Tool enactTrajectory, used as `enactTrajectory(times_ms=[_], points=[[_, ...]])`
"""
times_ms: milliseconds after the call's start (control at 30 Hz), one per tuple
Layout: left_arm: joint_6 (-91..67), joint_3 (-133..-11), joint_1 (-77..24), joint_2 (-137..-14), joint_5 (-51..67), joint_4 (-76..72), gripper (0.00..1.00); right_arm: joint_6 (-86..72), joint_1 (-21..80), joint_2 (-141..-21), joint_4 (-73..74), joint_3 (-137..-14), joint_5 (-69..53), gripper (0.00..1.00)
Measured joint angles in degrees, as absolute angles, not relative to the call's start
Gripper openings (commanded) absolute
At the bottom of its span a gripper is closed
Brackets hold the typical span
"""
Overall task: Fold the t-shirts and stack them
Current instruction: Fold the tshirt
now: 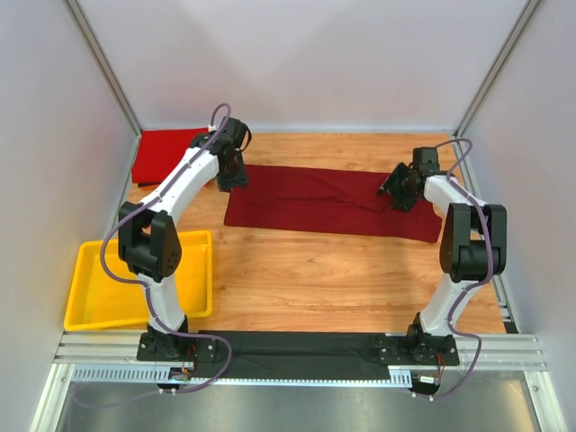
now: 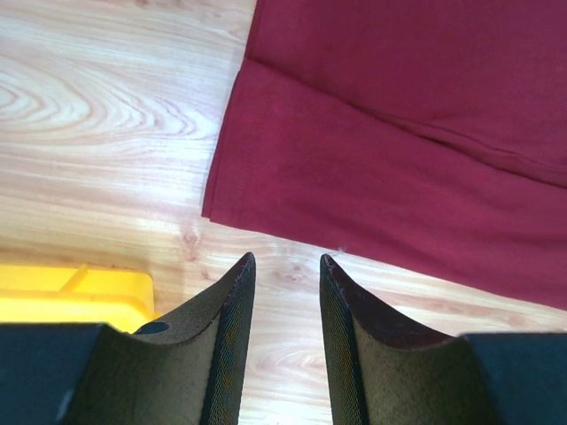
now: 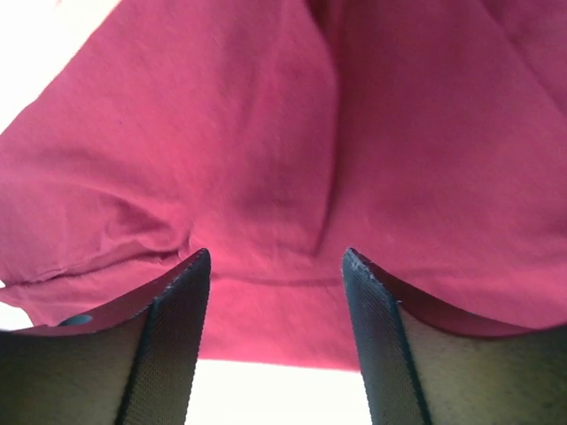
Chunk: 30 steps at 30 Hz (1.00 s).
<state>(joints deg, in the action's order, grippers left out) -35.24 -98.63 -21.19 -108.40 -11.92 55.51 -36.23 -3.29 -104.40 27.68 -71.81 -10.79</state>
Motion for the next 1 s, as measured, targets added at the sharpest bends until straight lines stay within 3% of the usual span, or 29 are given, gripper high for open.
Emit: enactTrajectory(times_ms=[433,800,1000], points=[[-34.1,-98.6,-18.3,-107.4,-8.4,54.8,0.42,-38.2,-2.7,-109.8,20.5,-72.9,-11.8,0.66],[-34.1,-98.6,-18.3,-107.4,-7.5,54.1,0.41,-43.5,-2.4,-112.6,11.6,-78.7,-20.2,0.66],[-34.1,-98.6,-18.3,-107.4,-6.6,53.4,0.41,-42.2,-2.4,-111.3,11.7,-79.2,-20.7,0.61]])
